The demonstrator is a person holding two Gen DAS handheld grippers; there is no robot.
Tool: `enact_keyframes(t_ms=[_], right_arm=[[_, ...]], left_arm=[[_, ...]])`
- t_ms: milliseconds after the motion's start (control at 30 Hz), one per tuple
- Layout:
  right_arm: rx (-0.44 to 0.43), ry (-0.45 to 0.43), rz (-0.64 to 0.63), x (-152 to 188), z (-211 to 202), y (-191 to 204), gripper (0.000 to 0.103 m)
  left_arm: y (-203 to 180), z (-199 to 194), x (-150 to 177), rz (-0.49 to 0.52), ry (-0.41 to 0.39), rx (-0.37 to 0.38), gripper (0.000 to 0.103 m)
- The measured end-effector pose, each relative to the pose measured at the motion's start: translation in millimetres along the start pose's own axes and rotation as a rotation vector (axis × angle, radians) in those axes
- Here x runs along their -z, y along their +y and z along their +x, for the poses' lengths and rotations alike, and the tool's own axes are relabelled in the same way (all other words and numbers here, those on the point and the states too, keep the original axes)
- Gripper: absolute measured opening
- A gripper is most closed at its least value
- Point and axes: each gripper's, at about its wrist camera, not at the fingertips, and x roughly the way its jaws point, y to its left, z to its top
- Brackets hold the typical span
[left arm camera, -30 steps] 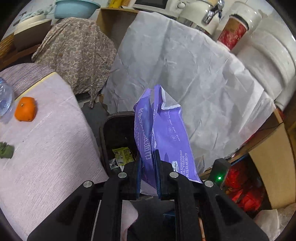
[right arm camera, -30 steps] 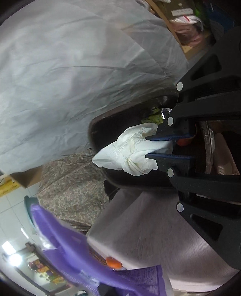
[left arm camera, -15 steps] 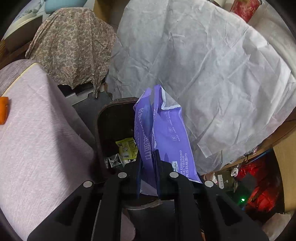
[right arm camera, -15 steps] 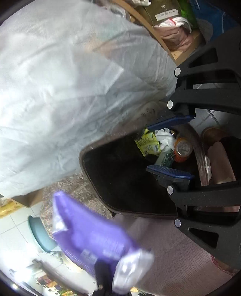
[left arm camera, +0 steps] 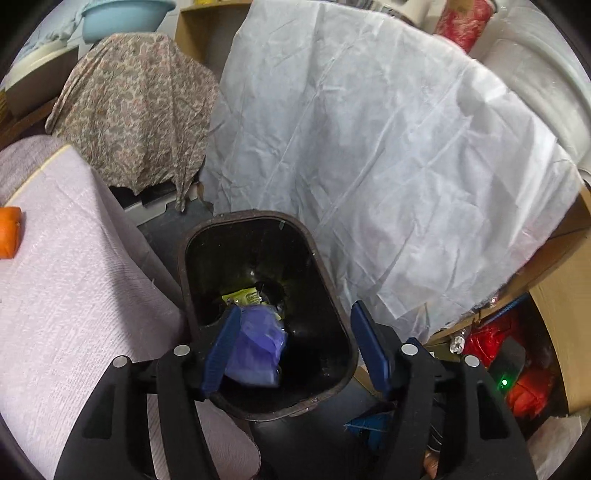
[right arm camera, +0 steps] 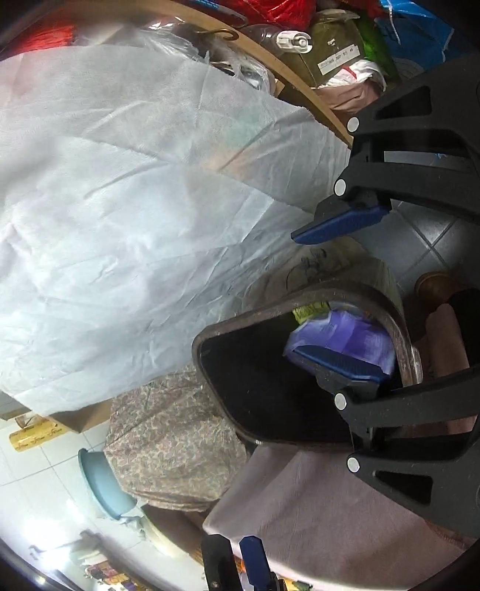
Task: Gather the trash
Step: 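Move both grippers over the black bin and release the tissue and purple wrapper, then grasp the orange peel with the right gripper while the left gripper grasps the green scrap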
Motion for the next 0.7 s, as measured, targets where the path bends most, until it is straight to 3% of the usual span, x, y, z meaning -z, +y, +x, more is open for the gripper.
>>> enact_keyframes(t_ms=[400,700], right_arm=[[-0.093,-0.042,-0.059,-12,-33,40,0.061],[-0.25,-0.028,-0.162,-16,-58,107,0.061]], left_arm=[[13,-63,21,0.054,-0.081,0.034,0.075],[65,-114,37,0.033,-0.129,-0.045,0.078]])
